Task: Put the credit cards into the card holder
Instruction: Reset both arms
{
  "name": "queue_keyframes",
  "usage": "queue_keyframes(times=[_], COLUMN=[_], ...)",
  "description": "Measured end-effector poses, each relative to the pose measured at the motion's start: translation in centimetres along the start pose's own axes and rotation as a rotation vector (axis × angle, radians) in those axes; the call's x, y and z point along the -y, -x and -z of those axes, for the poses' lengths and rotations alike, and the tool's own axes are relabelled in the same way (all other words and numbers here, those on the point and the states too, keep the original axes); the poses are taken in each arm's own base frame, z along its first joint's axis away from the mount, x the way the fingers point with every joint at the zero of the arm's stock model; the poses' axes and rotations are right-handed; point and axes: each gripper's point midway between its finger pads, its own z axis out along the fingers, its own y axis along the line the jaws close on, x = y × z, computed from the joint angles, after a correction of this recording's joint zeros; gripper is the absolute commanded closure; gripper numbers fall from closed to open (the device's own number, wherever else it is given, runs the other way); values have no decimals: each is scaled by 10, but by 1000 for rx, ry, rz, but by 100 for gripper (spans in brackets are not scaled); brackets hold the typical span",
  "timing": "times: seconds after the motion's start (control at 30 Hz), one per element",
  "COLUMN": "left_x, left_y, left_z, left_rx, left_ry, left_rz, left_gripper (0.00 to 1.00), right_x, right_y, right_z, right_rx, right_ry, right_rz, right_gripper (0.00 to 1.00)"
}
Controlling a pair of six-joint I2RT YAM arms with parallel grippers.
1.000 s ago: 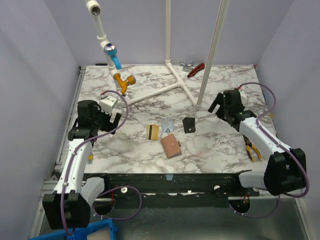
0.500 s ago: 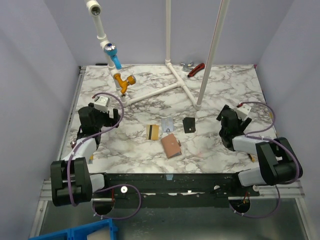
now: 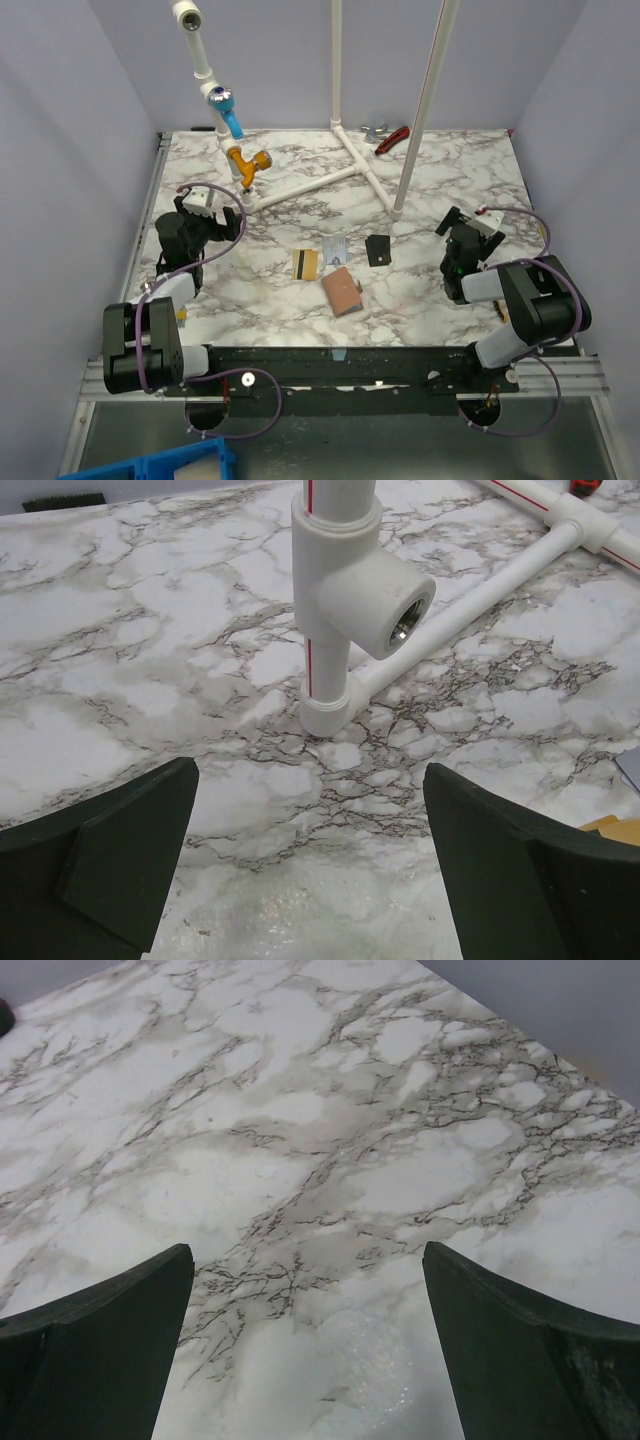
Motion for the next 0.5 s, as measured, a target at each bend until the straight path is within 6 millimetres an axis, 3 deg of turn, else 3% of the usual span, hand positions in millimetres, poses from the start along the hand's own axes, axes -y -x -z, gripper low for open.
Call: queue_keyframes(times=[0.23, 0.43, 0.5], left_x=[5, 23, 26], left_y=[-3, -23, -21], left_z=[8, 20, 19], left_rx=[51, 88, 106], left_ry=[3, 24, 25], left_rz=[-21, -71, -87], left_gripper=[2, 2, 2], right_x=[-18, -37, -39], right_y=[4, 5, 5], right_z=[8, 15, 13], right_rx=[32, 46, 52], right_ry=[152, 283, 304], right_rz=[26, 49, 42], right_gripper=[0, 0, 0])
